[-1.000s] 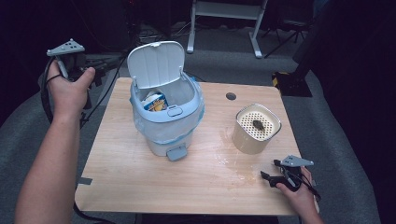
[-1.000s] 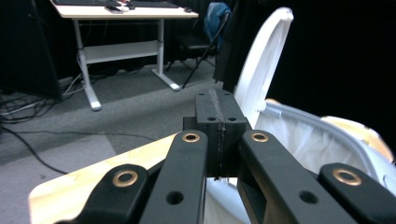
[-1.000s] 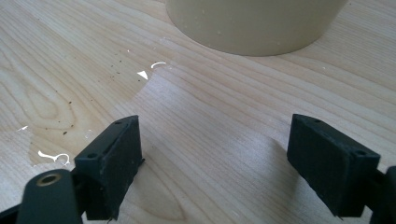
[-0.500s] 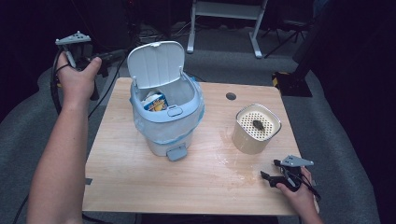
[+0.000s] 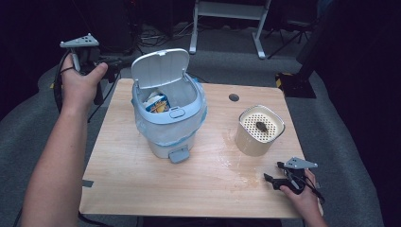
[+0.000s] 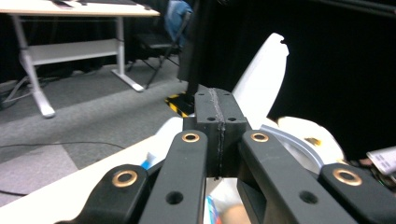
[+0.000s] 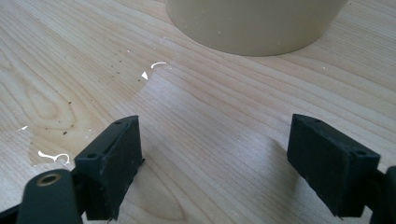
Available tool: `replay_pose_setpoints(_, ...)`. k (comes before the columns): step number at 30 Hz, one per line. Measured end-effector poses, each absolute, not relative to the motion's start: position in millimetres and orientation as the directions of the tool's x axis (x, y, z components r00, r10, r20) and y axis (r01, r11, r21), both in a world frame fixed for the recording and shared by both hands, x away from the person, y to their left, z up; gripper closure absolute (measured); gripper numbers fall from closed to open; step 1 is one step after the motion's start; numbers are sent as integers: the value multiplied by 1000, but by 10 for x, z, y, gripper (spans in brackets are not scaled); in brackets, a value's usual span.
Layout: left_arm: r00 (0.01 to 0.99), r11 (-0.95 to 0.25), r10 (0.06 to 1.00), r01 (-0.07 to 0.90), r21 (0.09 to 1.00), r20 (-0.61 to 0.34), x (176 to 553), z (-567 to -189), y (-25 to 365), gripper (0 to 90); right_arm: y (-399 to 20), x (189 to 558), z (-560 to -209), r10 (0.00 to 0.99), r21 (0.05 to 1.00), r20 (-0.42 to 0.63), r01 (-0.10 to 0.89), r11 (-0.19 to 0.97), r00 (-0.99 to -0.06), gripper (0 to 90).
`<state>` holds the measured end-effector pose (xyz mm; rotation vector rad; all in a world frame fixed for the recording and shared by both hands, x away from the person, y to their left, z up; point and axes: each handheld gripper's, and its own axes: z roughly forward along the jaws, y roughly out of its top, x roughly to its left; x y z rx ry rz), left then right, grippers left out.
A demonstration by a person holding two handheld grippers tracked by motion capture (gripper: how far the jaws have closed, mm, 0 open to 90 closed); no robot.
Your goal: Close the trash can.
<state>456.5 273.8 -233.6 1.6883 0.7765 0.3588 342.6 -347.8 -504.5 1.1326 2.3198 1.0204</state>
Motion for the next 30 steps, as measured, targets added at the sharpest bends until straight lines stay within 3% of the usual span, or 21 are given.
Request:
replay_pose_setpoints(15,786,-236,609,304,923,-103,4229,-2540,2488,900,-3479,3427,-5045,791,740,-9,528,417,-612,179)
replay_pose_setpoints(24,815,-263,562,333,905,-137,4153,-2632,2312,900,-3478,3427,-5045,791,740,-9,528,417,-612,179)
replay_pose_setpoints(30,820,-306,563,328,894,-108,4140,-2651,2164,899,-3478,3426,-5045,791,740,-9,528,417,-612,180)
